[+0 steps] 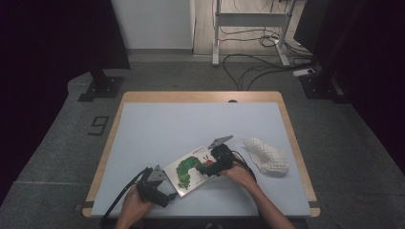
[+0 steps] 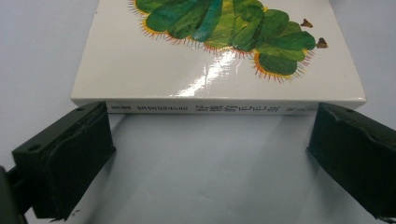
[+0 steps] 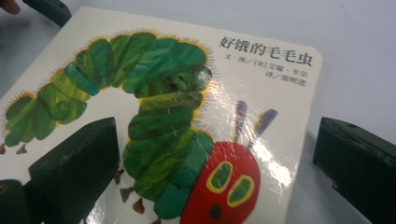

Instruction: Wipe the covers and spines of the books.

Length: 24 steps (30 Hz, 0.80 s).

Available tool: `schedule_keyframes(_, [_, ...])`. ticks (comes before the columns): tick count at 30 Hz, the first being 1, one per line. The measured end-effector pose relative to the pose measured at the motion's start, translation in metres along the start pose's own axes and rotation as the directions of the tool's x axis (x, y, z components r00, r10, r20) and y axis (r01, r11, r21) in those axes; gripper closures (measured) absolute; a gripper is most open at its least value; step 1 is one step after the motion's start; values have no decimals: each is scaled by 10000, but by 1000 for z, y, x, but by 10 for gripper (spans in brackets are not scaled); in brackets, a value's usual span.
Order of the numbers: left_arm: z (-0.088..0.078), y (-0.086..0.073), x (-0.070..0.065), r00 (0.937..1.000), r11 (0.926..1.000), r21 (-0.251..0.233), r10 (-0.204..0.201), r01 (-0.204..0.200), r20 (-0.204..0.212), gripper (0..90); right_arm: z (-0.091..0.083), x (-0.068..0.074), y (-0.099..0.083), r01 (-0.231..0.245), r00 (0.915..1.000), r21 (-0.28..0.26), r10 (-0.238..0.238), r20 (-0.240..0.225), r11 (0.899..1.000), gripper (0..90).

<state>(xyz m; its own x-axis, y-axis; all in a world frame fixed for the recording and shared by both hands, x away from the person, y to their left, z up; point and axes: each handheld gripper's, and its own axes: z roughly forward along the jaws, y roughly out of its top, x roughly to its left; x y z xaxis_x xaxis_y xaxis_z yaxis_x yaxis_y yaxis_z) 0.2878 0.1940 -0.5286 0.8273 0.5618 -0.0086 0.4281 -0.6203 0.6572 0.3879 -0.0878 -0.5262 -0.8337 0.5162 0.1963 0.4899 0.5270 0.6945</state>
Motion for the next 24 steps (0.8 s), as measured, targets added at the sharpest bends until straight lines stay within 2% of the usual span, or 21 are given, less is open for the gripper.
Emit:
schedule_keyframes(2, [0,0,0,10000,10000,0,-1,1,0,0,0,1,0,-23,10000,-35,23,-50,10000,28])
schedule_keyframes(7, [0,0,0,10000,10000,5,-5,5,6,0,-1,-2,0,-693,9973,-360,683,-280,9969,24])
schedule_keyframes(12, [0,0,0,10000,10000,4,-4,4,6,0,-3,-1,0,-894,9957,-494,881,-296,9948,27])
schedule_keyframes(17, [0,0,0,10000,10000,5,0,0,6,0,-10,0,2,-1008,9945,-913,978,-375,9907,38])
schedule_keyframes(18, [0,0,0,10000,10000,3,1,-1,5,0,-16,2,5,-1066,9938,-1210,1019,-451,9869,49])
schedule_keyframes(24, [0,0,0,10000,10000,3,6,-6,3,0,-29,8,7,-904,9956,-1596,853,-386,9830,79])
